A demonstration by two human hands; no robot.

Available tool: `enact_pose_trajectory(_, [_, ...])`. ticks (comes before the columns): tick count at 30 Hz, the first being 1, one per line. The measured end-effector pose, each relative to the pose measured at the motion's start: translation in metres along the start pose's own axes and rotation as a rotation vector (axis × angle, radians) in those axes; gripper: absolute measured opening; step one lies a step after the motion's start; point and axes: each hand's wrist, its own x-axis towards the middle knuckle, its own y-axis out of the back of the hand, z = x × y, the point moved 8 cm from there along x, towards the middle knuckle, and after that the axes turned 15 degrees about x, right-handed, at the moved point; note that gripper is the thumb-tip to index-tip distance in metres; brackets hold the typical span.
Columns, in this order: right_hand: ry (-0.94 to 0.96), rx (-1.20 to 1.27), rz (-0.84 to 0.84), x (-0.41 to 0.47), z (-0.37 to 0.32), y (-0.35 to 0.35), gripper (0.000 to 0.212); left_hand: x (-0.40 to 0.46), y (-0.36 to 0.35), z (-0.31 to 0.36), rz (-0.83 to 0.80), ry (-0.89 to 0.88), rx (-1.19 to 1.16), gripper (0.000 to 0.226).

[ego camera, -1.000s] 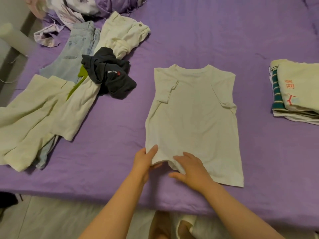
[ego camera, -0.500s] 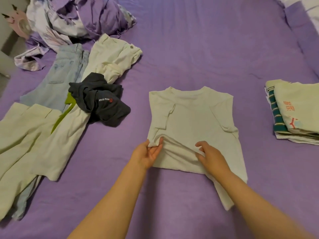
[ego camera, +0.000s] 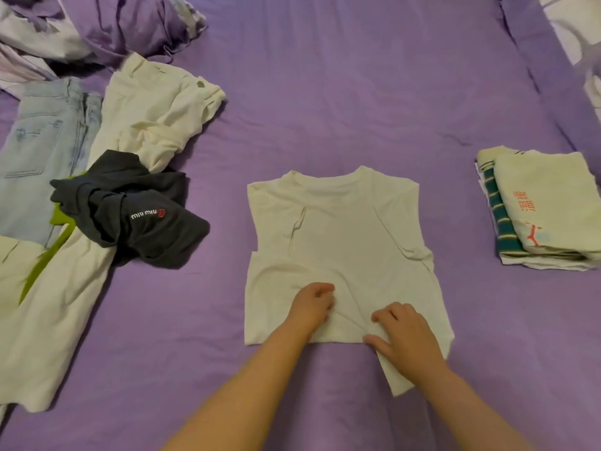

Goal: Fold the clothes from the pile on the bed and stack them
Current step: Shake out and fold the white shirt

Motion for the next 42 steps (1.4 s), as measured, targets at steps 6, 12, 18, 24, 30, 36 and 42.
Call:
enact_pose_trajectory(6, [-0.072, -0.006, -0.024, -0.009, 0.016, -0.015, 0.038, 0.011, -0.02, 0.021, 0.087, -0.196, 0.476, 0.04])
enact_pose_trajectory(12, [-0.186, 0.383, -0.052, 0.031, 0.05, 0.04, 0.035, 0.02, -0.024, 0.032, 0.11, -0.277, 0.71, 0.041])
enact_pose_trajectory(18, [-0.214, 0.387, -0.102, 0.072, 0.079, 0.086, 0.037, 0.033, -0.036, 0.045, 0.165, -0.234, 0.874, 0.036])
enact_pose_trajectory(24, [-0.126, 0.314, -0.103, 0.059, 0.094, 0.087, 0.036, 0.027, -0.033, 0.046, 0.263, -0.218, 0.913, 0.016])
enact_pose_trajectory(30, [-0.037, 0.258, -0.031, 0.058, 0.11, 0.096, 0.03, 0.024, -0.013, 0.077, 0.416, -0.328, 0.943, 0.016])
enact_pose_trajectory(36, [-0.083, 0.303, -0.095, 0.058, 0.116, 0.08, 0.051, 0.045, -0.015, 0.076, 0.336, -0.237, 1.29, 0.043])
enact_pose_trajectory(42, [-0.166, 0.555, 0.12, 0.057, 0.121, 0.084, 0.008, 0.046, -0.01, 0.072, 0.307, -0.24, 1.473, 0.017])
